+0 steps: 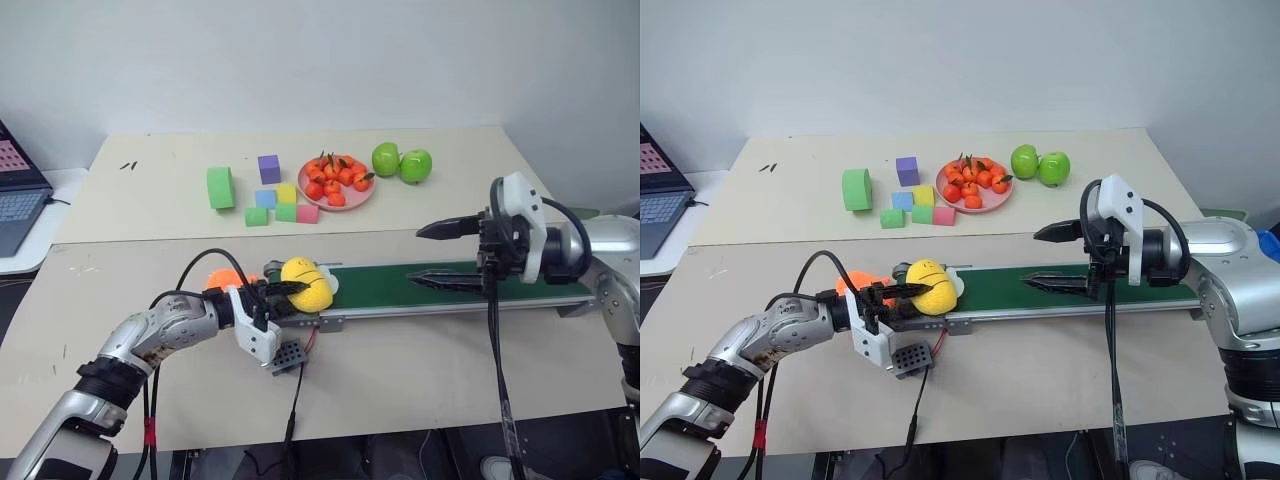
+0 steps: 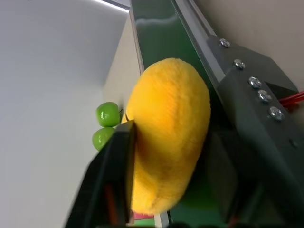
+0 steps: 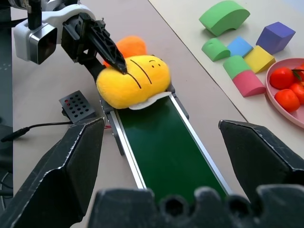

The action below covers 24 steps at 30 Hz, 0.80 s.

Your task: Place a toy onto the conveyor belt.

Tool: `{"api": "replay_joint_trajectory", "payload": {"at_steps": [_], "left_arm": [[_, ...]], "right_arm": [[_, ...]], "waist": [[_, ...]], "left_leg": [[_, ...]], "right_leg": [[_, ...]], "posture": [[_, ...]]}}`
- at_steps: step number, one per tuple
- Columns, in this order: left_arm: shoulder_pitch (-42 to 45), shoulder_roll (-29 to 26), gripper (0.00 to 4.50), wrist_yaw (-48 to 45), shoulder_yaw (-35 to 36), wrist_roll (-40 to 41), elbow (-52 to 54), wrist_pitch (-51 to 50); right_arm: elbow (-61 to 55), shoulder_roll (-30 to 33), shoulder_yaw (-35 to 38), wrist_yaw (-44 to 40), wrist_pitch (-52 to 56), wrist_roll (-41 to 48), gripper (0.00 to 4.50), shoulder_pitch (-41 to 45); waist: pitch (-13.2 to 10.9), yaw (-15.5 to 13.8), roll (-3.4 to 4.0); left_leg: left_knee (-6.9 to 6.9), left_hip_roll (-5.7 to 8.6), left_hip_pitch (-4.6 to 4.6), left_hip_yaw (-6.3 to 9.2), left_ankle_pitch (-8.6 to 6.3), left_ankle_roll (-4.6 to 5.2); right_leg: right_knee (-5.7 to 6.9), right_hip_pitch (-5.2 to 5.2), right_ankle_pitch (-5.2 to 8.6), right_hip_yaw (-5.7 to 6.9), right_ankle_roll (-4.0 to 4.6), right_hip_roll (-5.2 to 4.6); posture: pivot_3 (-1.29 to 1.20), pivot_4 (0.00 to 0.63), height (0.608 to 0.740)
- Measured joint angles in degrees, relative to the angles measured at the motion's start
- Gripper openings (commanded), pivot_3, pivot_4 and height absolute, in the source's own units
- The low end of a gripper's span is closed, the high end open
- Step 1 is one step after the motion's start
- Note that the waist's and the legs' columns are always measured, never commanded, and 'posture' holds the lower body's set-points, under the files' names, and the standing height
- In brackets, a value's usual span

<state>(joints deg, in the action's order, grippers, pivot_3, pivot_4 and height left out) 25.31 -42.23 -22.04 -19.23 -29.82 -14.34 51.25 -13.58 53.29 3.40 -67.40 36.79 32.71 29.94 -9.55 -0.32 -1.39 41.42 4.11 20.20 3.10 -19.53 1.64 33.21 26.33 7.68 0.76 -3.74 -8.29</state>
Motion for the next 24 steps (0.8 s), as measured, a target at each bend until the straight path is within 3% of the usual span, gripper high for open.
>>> {"api": "replay_joint_trajectory", "payload": {"at_steps": [3,11,15,18,22,24], "left_arm": [[1.16,-0.02,4.45,-0.19,0.29,0.42,-0.42,-0.11],[-0.17,-2.96,4.45,-6.12,1.17,9.97,2.53,-1.81],[-2.29,-8.57,4.45,-8.92,6.4,16.98,4.46,-2.67],[-3.0,-9.34,4.45,-9.18,8.89,19.17,4.43,-3.97],[-2.92,-5.88,4.45,-12.47,11.35,28.45,4.76,-18.39],[-2.51,-2.73,4.45,-17.64,11.65,41.24,7.22,-36.69]], "right_arm": [[0.0,0.02,0.0,-0.01,0.0,0.0,4.5,0.0],[0.01,0.63,0.0,-0.09,-0.03,-0.05,4.5,-0.42],[0.4,0.79,-0.03,-0.11,-0.17,-0.2,4.5,-1.24],[0.65,0.78,-0.05,-0.1,-0.44,-0.44,4.5,-1.24],[0.91,0.74,-0.19,-0.25,-0.78,-0.5,4.5,-1.14],[1.76,0.75,-0.37,-0.88,-1.32,-0.61,4.5,-0.88]], "waist": [[0.01,-0.01,0.01],[0.02,0.43,0.04],[0.02,0.7,0.06],[0.02,0.81,0.06],[0.03,0.59,0.07],[0.02,0.68,0.07]], "left_leg": [[0.06,0.0,0.0,0.0,0.0,0.0],[0.07,-0.03,0.01,0.01,-0.02,0.04],[0.07,-0.03,0.0,0.01,-0.02,0.04],[0.1,-0.02,0.0,0.0,-0.02,0.04],[0.21,0.0,0.0,0.03,-0.03,0.06],[0.35,0.02,0.01,0.03,-0.07,0.14]], "right_leg": [[0.0,-0.02,-0.02,-0.01,-0.01,0.0],[0.02,0.0,-0.03,-0.01,-0.01,0.01],[0.0,0.0,-0.03,-0.03,-0.02,0.01],[0.0,-0.01,-0.03,-0.03,-0.02,0.01],[0.1,-0.06,-0.03,-0.01,-0.02,0.01],[0.37,-0.04,-0.03,-0.02,-0.04,0.01]], "posture": [[0.0,0.15,0.74],[0.0,0.15,0.74],[0.0,0.15,0.74],[0.0,0.15,0.74],[0.0,0.15,0.74],[0.0,0.15,0.74]]}}
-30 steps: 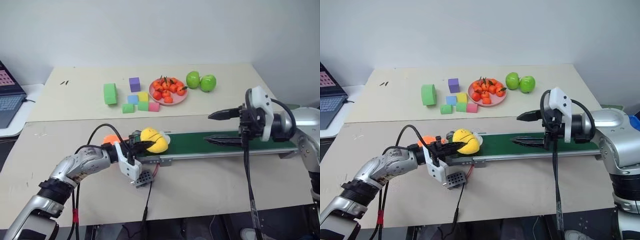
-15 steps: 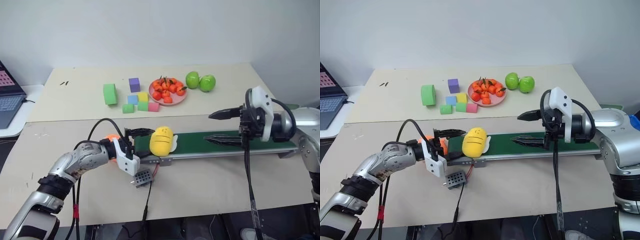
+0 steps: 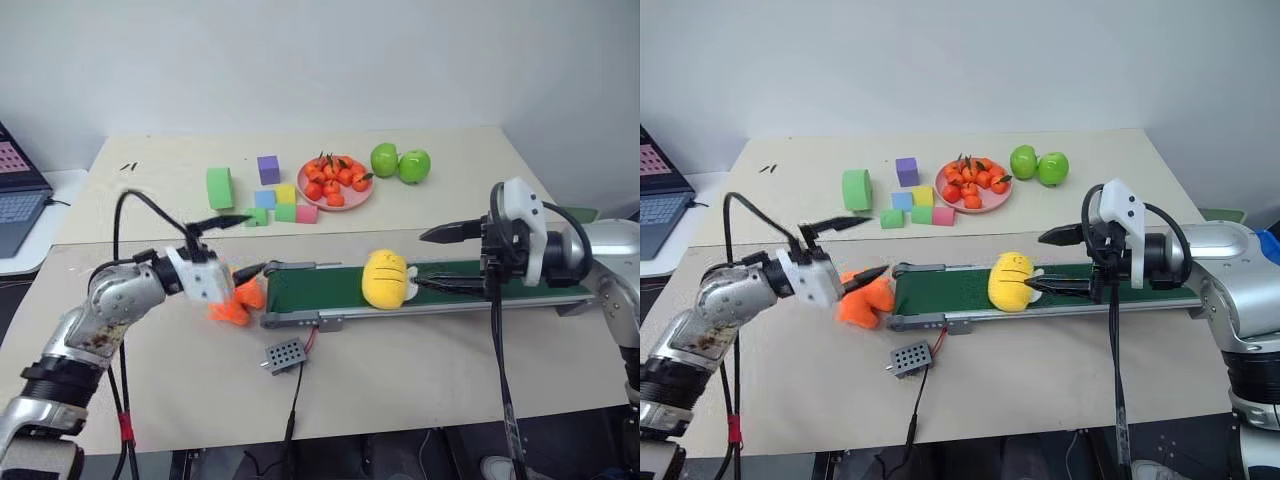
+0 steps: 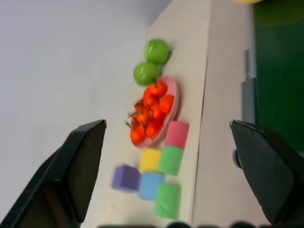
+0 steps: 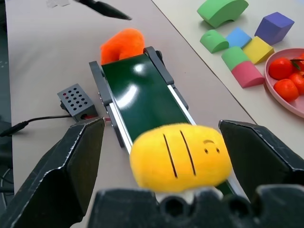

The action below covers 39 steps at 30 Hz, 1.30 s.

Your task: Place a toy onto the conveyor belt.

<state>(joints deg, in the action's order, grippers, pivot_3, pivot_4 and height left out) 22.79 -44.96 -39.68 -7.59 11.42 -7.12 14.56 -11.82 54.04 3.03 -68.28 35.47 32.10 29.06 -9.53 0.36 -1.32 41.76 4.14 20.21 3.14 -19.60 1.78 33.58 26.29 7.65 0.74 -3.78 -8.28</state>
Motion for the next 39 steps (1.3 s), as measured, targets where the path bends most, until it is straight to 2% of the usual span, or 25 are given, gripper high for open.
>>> {"api": "replay_joint_trajectory", "payload": {"at_steps": [3,5,7,13,14,17,19,24,37,39], "left_arm": [[3.47,3.3,4.45,-1.72,1.61,15.53,3.76,-23.97],[7.73,3.68,4.45,-0.17,4.15,20.48,5.92,-34.22],[10.18,3.52,4.45,1.38,6.87,21.79,8.13,-39.9],[9.04,3.61,4.45,-1.18,10.46,31.02,12.31,-54.18],[9.03,2.99,4.45,-2.15,10.89,31.92,13.71,-55.84],[8.83,-3.41,4.45,-7.28,11.12,32.87,17.61,-59.05],[8.9,-4.94,4.45,-9.15,11.74,33.82,18.58,-61.37],[10.04,-4.28,4.45,-9.83,12.63,36.76,19.43,-65.91],[14.17,-1.73,4.45,-10.43,14.3,40.38,18.77,-68.95],[15.61,0.49,4.45,-9.73,14.37,40.38,18.45,-69.09]], "right_arm": [[1.65,0.05,-0.38,-0.83,-0.3,-0.59,4.5,0.95],[2.34,0.25,-0.5,-1.62,-0.54,-1.13,4.5,2.31],[2.6,0.48,-0.5,-2.0,-0.67,-1.63,4.5,2.84],[3.45,0.48,-0.58,-3.12,-0.66,-1.7,4.5,4.01],[3.46,0.48,-0.69,-3.64,-0.66,-1.7,4.5,4.33],[4.6,0.81,-1.45,-5.33,-0.79,-1.88,4.5,4.58],[5.59,0.81,-1.53,-5.76,-0.8,-2.01,4.5,4.91],[5.57,0.5,-1.4,-5.81,-0.8,-1.55,4.5,6.22],[4.84,-0.03,0.08,-4.57,-0.7,-1.5,4.5,4.07],[3.79,0.04,0.52,-3.84,-0.44,-1.45,4.5,3.31]], "waist": [[-0.03,0.19,-0.05],[-0.04,0.4,-0.06],[-0.01,0.78,-0.02],[-0.01,1.02,0.01],[-0.01,0.83,0.01],[-0.02,0.81,0.04],[-0.03,0.58,0.07],[-0.04,0.22,0.05],[-0.04,0.4,0.06],[-0.04,0.29,0.06]], "left_leg": [[0.11,0.01,0.02,0.02,-0.02,0.03],[0.09,0.0,0.0,0.02,-0.01,0.02],[0.03,-0.02,-0.07,-0.04,-0.02,0.01],[0.02,-0.02,-0.04,-0.04,0.0,-0.02],[0.02,-0.02,-0.04,-0.04,0.0,-0.03],[0.0,-0.02,-0.05,-0.07,0.0,-0.04],[0.0,0.0,-0.04,-0.08,0.0,-0.03],[0.01,0.0,-0.02,-0.03,0.0,-0.04],[0.0,0.0,-0.02,-0.04,0.0,-0.04],[0.01,0.01,-0.03,-0.04,0.0,-0.04]], "right_leg": [[0.07,0.02,0.01,0.0,-0.01,0.0],[0.07,0.02,0.01,-0.01,-0.01,0.0],[0.04,0.02,0.01,-0.01,0.0,0.0],[0.05,0.07,0.0,-0.04,0.01,-0.01],[0.06,0.07,0.0,-0.04,0.01,-0.01],[0.03,0.07,0.01,-0.06,0.02,0.02],[0.04,0.07,0.01,-0.07,0.02,0.0],[0.02,0.06,0.01,-0.02,0.02,-0.01],[0.02,0.07,0.0,-0.04,0.02,-0.02],[0.01,0.05,0.0,-0.04,0.02,-0.03]], "posture": [[0.0,0.15,0.74],[0.0,0.15,0.74],[0.0,0.15,0.74],[0.0,0.15,0.74],[0.0,0.15,0.74],[0.0,0.15,0.74],[0.0,0.15,0.74],[0.0,0.15,0.74],[0.0,0.15,0.74],[0.0,0.15,0.74]]}}
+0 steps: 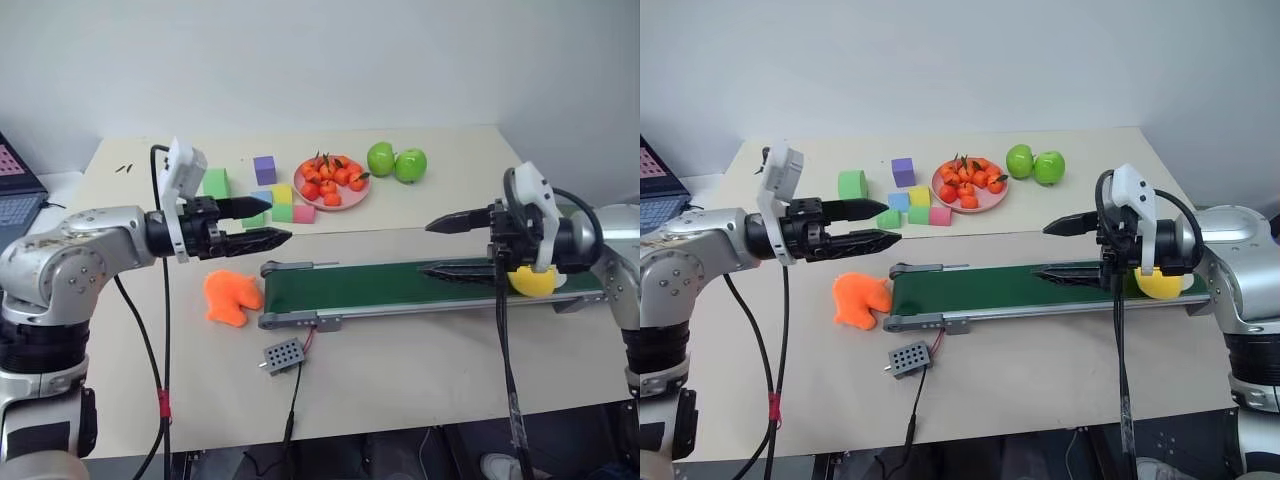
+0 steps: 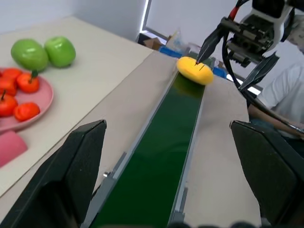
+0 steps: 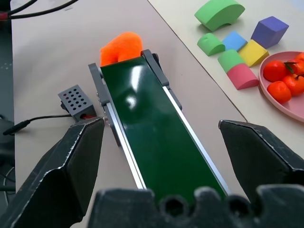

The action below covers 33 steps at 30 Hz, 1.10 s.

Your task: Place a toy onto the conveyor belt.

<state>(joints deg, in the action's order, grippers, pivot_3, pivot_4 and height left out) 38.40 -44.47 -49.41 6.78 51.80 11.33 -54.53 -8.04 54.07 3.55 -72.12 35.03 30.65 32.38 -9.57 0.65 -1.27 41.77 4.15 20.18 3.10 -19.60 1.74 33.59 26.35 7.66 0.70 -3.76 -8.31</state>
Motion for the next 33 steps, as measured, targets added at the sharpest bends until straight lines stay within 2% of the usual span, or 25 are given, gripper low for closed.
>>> {"api": "replay_joint_trajectory", "payload": {"at_steps": [4,11,21,26,33], "left_arm": [[0.03,1.98,4.45,0.87,-1.62,-0.2,0.11,-0.49],[0.03,2.18,4.45,1.01,-1.86,-0.23,0.29,-0.74],[0.48,3.86,4.45,-0.17,-3.45,-1.31,-0.33,-0.7],[6.32,5.84,4.45,-3.32,-6.84,-5.21,-5.01,2.01],[6.56,7.61,4.45,-5.8,-8.48,-8.96,-7.86,3.76]], "right_arm": [[-0.78,0.23,0.69,0.42,0.41,0.12,4.5,-1.52],[-1.17,3.73,2.12,-0.26,1.15,1.14,4.5,-1.89],[-3.21,4.88,3.48,0.36,3.77,2.93,4.5,-3.6],[-4.92,5.8,5.3,1.66,4.09,3.8,4.5,-4.71],[-6.74,5.81,6.64,4.47,4.18,4.35,4.5,-7.08]], "waist": [[0.0,0.03,0.0],[0.0,0.1,0.0],[0.0,0.01,0.0],[0.0,-0.34,0.0],[0.0,0.0,0.0]], "left_leg": [[0.0,0.01,0.01,0.0,0.0,0.0],[0.0,0.0,0.0,-0.01,0.0,0.0],[0.0,0.0,0.0,-0.02,0.0,0.0],[0.01,0.02,0.0,-0.02,-0.01,0.02],[0.01,0.0,0.01,-0.03,-0.01,0.02]], "right_leg": [[0.0,0.0,0.0,-0.01,0.0,-0.01],[0.0,0.0,0.0,-0.01,0.0,0.0],[0.01,0.0,0.0,-0.02,0.0,-0.01],[-0.03,-0.04,0.0,0.0,0.0,-0.01],[-0.02,-0.03,0.0,-0.01,0.0,-0.01]], "posture": [[0.0,0.15,0.74],[0.0,0.15,0.74],[0.0,0.15,0.74],[0.0,0.15,0.74],[0.0,0.15,0.74]]}}
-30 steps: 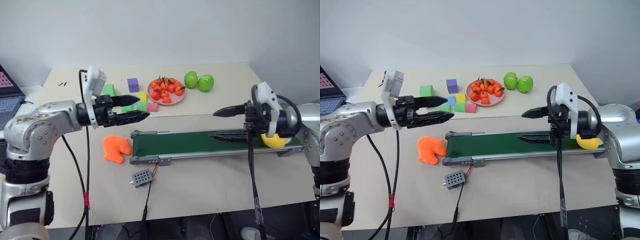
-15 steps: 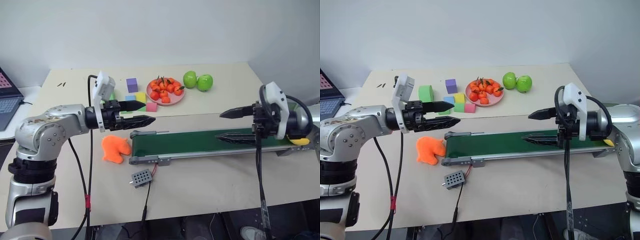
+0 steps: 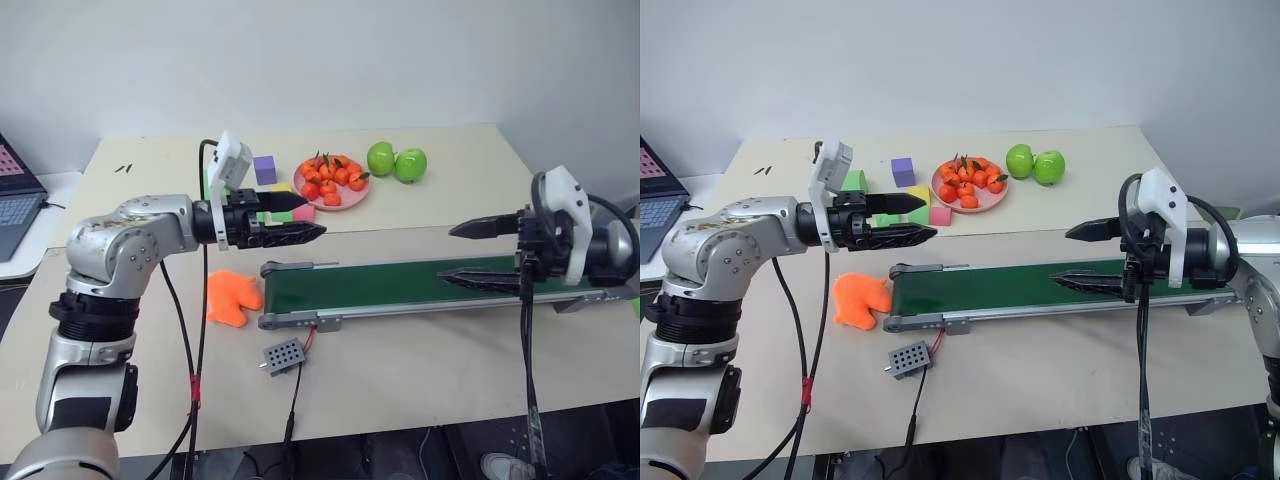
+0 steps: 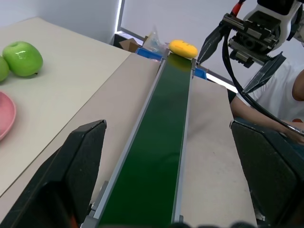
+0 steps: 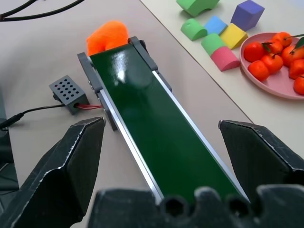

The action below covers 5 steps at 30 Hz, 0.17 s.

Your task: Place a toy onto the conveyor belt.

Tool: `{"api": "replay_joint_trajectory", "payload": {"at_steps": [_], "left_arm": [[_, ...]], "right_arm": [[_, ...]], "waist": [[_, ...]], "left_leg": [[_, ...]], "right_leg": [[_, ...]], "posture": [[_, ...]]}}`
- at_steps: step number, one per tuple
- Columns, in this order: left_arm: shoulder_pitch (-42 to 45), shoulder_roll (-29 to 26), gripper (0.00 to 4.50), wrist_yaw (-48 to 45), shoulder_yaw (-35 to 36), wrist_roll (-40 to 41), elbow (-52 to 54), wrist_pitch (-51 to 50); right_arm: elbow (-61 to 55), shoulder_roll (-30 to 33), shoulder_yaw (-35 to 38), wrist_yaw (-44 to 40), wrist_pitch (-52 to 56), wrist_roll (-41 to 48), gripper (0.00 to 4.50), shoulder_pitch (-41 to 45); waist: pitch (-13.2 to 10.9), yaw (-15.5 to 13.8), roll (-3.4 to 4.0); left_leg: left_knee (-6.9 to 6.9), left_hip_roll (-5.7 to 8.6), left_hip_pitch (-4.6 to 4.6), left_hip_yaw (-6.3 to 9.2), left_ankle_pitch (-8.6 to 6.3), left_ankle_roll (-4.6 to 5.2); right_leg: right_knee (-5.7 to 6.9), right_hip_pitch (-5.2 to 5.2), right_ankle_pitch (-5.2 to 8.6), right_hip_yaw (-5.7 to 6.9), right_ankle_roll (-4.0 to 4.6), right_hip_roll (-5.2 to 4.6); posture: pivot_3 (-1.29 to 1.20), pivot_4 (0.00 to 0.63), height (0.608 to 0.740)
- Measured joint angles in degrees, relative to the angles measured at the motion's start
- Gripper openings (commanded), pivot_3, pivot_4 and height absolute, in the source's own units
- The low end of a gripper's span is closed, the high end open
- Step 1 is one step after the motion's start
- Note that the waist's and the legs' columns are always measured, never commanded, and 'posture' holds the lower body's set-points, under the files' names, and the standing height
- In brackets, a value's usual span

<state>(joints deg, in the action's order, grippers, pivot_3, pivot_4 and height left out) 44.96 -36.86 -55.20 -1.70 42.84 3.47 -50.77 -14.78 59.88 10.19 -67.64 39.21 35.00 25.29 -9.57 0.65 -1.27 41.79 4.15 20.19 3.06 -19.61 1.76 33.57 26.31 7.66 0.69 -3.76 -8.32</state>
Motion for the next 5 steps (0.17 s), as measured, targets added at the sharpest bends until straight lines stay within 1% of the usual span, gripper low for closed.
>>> {"api": "replay_joint_trajectory", "payload": {"at_steps": [5], "left_arm": [[0.0,1.47,4.45,-0.5,-0.28,-1.24,-0.6,0.52]], "right_arm": [[-0.41,-0.46,0.0,1.72,-0.03,-0.04,4.5,-0.48]], "waist": [[0.0,-0.01,0.0]], "left_leg": [[0.0,0.0,0.0,0.0,0.0,0.0]], "right_leg": [[0.0,0.0,0.0,-0.01,0.0,0.0]], "posture": [[0.0,0.15,0.74]]}}
